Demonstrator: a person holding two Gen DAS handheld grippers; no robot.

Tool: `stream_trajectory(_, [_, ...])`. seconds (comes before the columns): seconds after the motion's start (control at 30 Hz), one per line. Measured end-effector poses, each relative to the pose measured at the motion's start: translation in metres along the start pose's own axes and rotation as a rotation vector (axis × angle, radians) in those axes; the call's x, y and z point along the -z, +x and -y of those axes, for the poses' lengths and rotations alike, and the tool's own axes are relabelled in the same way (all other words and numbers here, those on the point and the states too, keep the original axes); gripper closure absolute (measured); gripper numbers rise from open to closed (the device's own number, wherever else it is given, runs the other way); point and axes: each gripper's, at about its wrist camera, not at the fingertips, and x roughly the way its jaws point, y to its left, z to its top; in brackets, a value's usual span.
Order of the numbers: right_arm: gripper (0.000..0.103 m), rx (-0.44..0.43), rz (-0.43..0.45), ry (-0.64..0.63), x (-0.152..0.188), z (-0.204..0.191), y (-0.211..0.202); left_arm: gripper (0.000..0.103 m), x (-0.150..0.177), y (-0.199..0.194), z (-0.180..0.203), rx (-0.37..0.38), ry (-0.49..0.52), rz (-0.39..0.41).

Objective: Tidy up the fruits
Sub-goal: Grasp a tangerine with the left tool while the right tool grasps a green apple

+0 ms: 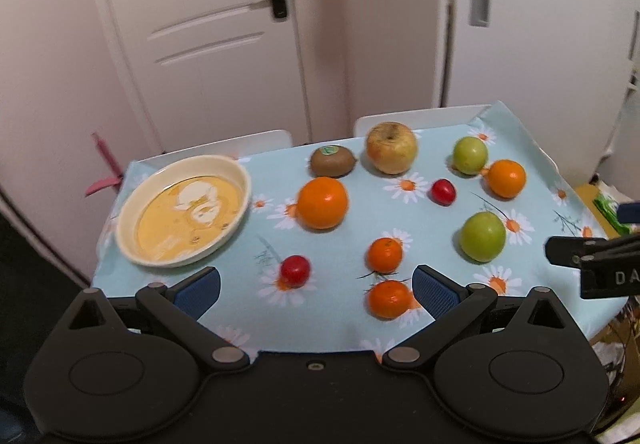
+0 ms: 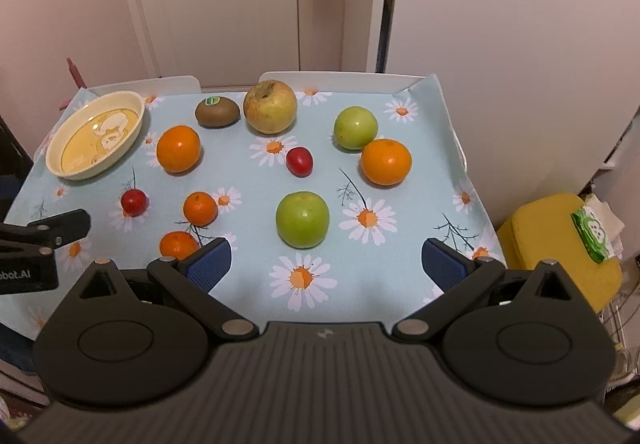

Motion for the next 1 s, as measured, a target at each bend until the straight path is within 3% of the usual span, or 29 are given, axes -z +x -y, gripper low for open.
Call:
stream_trajectory(0.2, [0.0, -0.077, 0.006, -0.07, 0.003, 0.012, 0.03, 0.0, 0.012, 0.028, 0.018, 0.017, -0.01, -0.023])
stream_trajectory(0.47, [0.0, -0.215, 0.018, -0.184, -0.003, 0.03, 0.075, 0.002, 0.028, 0.063, 0.046, -0.047, -0.062, -0.047])
stream_trajectory(0.6, [0.0, -0.262, 0.014, -0.227, -0.001, 0.036, 0.097, 0.016, 0.033, 0.079, 0.056, -0.088, -0.092, -0.067])
stream_trajectory(0.83, [0.0, -0.335, 0.019, -0.261, 0.0, 0.045, 0.124, 0.027, 0.033, 0.094, 0.066, -0.134, -0.146, -0.07])
stream_trajectory(0.93, [0.0, -0.358, 0.013, -0.265, -0.002, 0.045, 0.131, 0.039, 0.033, 0.099, 0.07, -0.134, -0.159, -0.079])
stream_trajectory(1.0, [0.003, -0.376, 0.004, -0.268, -0.003, 0.045, 0.134, 0.053, 0.033, 0.101, 0.071, -0.126, -0.167, -0.086])
